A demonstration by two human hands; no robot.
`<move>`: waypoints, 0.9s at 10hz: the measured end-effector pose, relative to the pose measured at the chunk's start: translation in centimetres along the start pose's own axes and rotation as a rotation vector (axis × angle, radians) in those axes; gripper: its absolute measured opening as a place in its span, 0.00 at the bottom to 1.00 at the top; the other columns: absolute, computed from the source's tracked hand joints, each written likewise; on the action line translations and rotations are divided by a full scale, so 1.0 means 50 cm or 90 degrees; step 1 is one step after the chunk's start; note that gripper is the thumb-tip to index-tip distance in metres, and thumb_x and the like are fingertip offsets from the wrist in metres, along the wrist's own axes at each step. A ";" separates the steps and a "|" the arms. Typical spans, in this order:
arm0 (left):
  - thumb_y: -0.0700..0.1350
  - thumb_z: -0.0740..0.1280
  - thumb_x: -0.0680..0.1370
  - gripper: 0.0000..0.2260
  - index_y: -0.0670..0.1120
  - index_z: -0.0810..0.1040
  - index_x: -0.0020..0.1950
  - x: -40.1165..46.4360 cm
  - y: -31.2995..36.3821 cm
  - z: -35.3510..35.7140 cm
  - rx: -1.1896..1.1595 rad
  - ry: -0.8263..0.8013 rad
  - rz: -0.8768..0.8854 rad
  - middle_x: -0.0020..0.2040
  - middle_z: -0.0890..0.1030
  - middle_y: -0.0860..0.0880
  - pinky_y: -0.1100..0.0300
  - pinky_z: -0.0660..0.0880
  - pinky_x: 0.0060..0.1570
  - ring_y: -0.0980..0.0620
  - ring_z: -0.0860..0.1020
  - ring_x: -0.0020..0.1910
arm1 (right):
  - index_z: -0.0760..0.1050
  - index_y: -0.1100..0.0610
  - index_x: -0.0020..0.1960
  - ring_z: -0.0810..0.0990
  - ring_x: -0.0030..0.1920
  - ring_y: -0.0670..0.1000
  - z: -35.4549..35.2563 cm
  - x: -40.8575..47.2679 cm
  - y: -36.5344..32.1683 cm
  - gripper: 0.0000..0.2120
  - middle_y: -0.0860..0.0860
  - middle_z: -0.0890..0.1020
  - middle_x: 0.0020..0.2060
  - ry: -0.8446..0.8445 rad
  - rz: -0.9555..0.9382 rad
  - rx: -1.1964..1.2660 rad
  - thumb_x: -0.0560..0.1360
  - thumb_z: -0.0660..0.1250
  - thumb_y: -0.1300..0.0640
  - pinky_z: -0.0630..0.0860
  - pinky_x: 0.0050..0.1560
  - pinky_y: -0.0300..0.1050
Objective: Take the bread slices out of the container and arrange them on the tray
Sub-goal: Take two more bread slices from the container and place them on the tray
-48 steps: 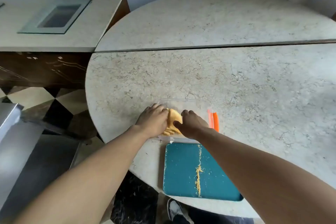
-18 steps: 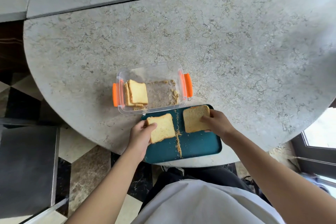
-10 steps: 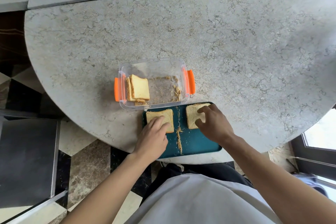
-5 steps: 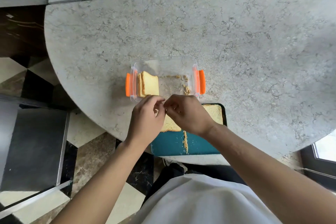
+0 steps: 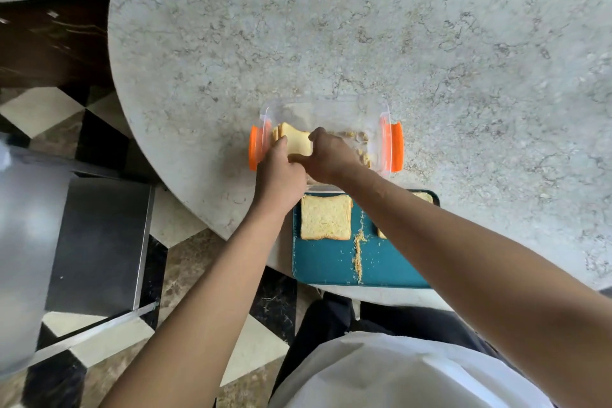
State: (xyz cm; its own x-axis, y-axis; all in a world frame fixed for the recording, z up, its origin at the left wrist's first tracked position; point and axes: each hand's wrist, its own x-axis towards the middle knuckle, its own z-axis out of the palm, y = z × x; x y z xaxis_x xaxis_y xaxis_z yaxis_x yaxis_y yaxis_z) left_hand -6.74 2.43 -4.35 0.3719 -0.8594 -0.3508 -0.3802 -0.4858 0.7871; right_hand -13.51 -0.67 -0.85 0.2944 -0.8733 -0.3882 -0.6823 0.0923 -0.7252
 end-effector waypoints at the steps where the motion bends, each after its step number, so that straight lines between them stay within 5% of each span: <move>1: 0.54 0.24 0.52 0.56 0.26 0.49 0.74 0.004 -0.010 0.018 -0.034 0.024 -0.031 0.79 0.46 0.29 0.37 0.40 0.77 0.34 0.42 0.80 | 0.59 0.86 0.61 0.64 0.33 0.65 -0.004 -0.007 -0.018 0.16 0.85 0.69 0.48 0.012 -0.005 0.083 0.76 0.55 0.78 0.64 0.35 0.21; 2: 0.28 0.29 0.68 0.41 0.37 0.59 0.78 -0.005 0.046 -0.020 -0.001 -0.001 -0.100 0.78 0.63 0.35 0.49 0.61 0.75 0.40 0.61 0.78 | 0.66 0.71 0.66 0.79 0.46 0.54 0.022 0.046 0.065 0.27 0.66 0.79 0.56 -0.048 0.069 0.029 0.77 0.68 0.52 0.67 0.44 0.39; 3: 0.29 0.52 0.75 0.30 0.45 0.68 0.76 -0.014 0.024 -0.048 0.066 0.011 -0.092 0.73 0.74 0.43 0.61 0.69 0.63 0.48 0.72 0.71 | 0.68 0.62 0.66 0.79 0.58 0.59 0.032 0.082 0.088 0.36 0.62 0.80 0.59 -0.071 0.097 -0.025 0.71 0.70 0.37 0.71 0.47 0.47; 6: 0.33 0.54 0.72 0.32 0.51 0.69 0.76 -0.016 0.020 -0.045 0.015 -0.044 -0.079 0.67 0.75 0.56 0.70 0.68 0.52 0.55 0.75 0.64 | 0.66 0.60 0.66 0.78 0.58 0.61 0.059 0.109 0.097 0.36 0.61 0.79 0.59 -0.069 0.100 -0.049 0.69 0.70 0.36 0.72 0.46 0.49; 7: 0.34 0.55 0.71 0.32 0.51 0.69 0.75 -0.009 0.022 -0.038 0.004 -0.042 -0.096 0.65 0.76 0.56 0.65 0.69 0.54 0.54 0.75 0.62 | 0.65 0.61 0.67 0.78 0.58 0.62 0.059 0.106 0.098 0.36 0.62 0.78 0.59 -0.064 0.094 -0.050 0.70 0.70 0.38 0.71 0.46 0.49; 9: 0.35 0.56 0.74 0.27 0.46 0.71 0.73 -0.003 0.026 -0.030 0.044 -0.005 -0.051 0.63 0.76 0.59 0.68 0.70 0.54 0.54 0.74 0.62 | 0.68 0.61 0.65 0.79 0.51 0.62 0.027 0.080 0.120 0.24 0.60 0.81 0.53 0.034 0.094 -0.042 0.73 0.65 0.49 0.70 0.42 0.49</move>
State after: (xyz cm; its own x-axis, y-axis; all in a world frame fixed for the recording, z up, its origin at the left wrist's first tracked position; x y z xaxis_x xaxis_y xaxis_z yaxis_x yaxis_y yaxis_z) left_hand -6.03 2.15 -2.51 0.3963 -0.8189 -0.4151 -0.4071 -0.5620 0.7200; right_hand -15.50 -2.96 -7.52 0.1535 -0.8768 -0.4557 -0.7589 0.1907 -0.6226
